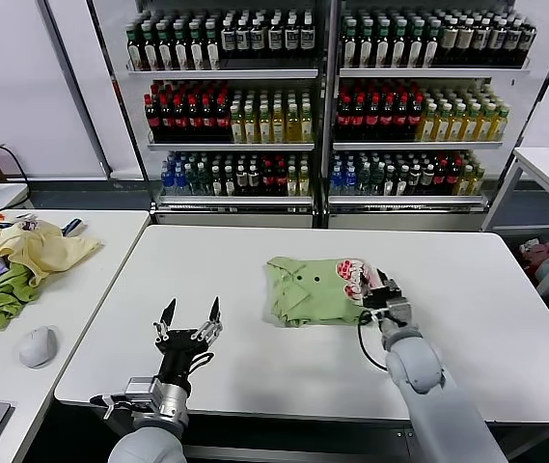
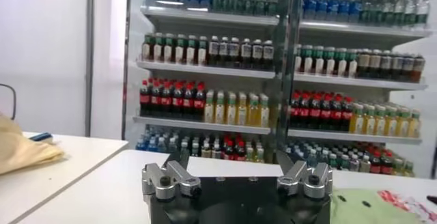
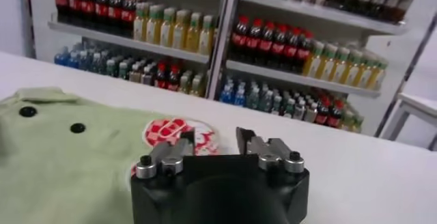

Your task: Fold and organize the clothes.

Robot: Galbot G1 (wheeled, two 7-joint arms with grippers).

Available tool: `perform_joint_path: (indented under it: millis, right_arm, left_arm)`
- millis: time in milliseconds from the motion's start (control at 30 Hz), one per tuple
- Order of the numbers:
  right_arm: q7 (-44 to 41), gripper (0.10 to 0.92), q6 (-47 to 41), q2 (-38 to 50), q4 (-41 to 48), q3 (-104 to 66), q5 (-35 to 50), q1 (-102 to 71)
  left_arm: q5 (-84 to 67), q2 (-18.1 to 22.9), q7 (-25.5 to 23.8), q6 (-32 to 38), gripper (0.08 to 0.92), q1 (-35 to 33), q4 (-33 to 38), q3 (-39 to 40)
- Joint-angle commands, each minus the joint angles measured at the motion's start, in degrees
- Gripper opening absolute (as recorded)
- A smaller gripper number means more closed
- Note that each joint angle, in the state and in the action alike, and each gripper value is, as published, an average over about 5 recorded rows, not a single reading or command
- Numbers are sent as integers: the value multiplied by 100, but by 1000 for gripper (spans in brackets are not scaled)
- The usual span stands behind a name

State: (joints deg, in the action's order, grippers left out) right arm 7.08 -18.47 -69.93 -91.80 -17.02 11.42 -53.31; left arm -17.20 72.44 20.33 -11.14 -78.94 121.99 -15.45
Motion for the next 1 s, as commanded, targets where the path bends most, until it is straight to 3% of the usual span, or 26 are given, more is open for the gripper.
perform_joint_path:
  millis: [33, 333, 433, 1000]
  right_arm:
    - [-134, 515, 610, 174, -1755, -1257, 31, -1667]
    - [-236, 768, 1160, -1, -2877, -1917, 212, -3151]
    - [-323, 813, 1112, -94, -3163, -1990, 248, -3481]
    - [-301, 823, 1353, -455, -3568, -1957, -61, -3949]
  left_arm:
    - [11, -3, -85, 5, 823, 16, -17, 76]
    - [9, -41, -129, 35, 823, 58, 24, 98]
    - [6, -63, -142, 41, 823, 31, 27, 97]
    - [21, -152, -495, -205, 823, -136, 168, 110]
